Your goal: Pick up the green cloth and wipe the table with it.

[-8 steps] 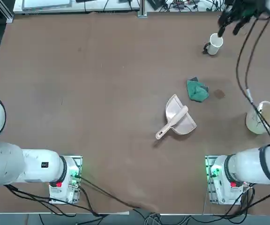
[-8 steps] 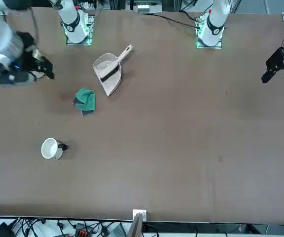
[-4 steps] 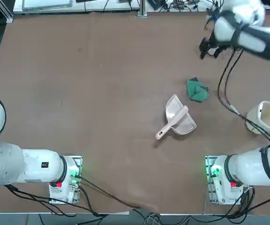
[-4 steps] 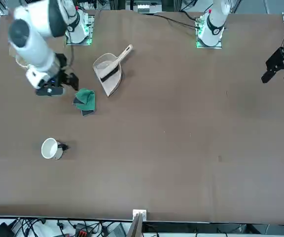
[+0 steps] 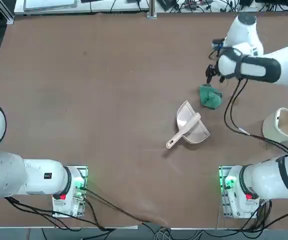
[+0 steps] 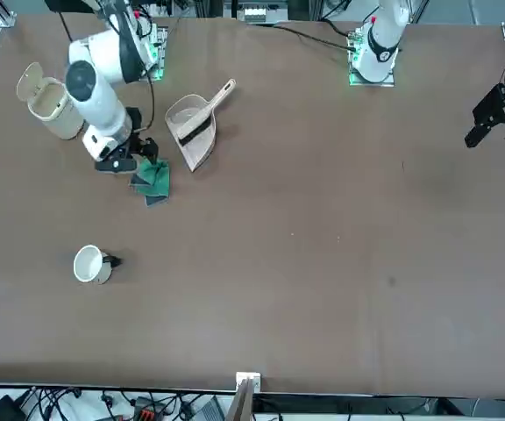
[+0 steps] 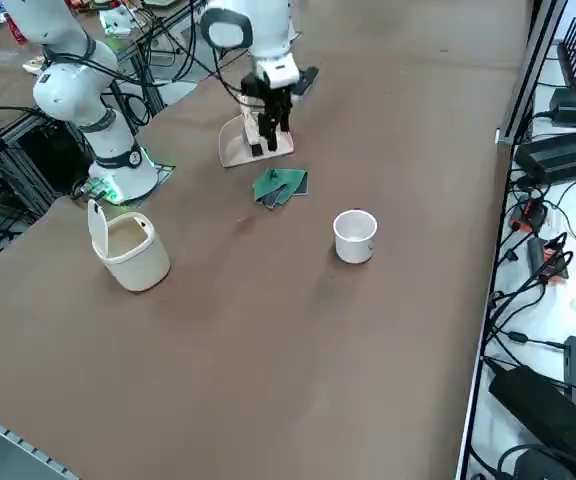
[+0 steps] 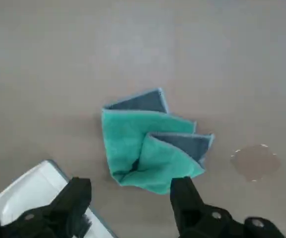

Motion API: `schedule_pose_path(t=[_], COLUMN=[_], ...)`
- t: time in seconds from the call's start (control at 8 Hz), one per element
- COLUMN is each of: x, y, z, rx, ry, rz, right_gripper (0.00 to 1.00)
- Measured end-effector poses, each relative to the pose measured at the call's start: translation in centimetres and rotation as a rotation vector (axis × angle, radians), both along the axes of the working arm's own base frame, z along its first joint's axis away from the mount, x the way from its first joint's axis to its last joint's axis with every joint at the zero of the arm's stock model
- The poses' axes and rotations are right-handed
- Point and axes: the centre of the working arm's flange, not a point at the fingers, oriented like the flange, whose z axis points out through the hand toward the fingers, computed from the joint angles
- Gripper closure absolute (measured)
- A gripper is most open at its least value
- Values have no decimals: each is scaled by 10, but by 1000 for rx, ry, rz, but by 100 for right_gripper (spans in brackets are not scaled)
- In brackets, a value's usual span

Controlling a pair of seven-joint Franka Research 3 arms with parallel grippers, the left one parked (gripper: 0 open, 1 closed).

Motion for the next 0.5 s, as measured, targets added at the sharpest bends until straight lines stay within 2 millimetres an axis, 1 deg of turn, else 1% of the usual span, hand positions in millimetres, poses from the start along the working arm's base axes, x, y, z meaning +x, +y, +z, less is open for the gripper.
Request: schedule_pose_path(t=[0.12,0.25,0.5], x=[-9,-14,-18], y=[-3,-5,-6], z=[-23,-39,-64], rx=[-4,-10,-19], ry=[15,37,71], rz=[-6,-18,-29], right_gripper=[3,5,8])
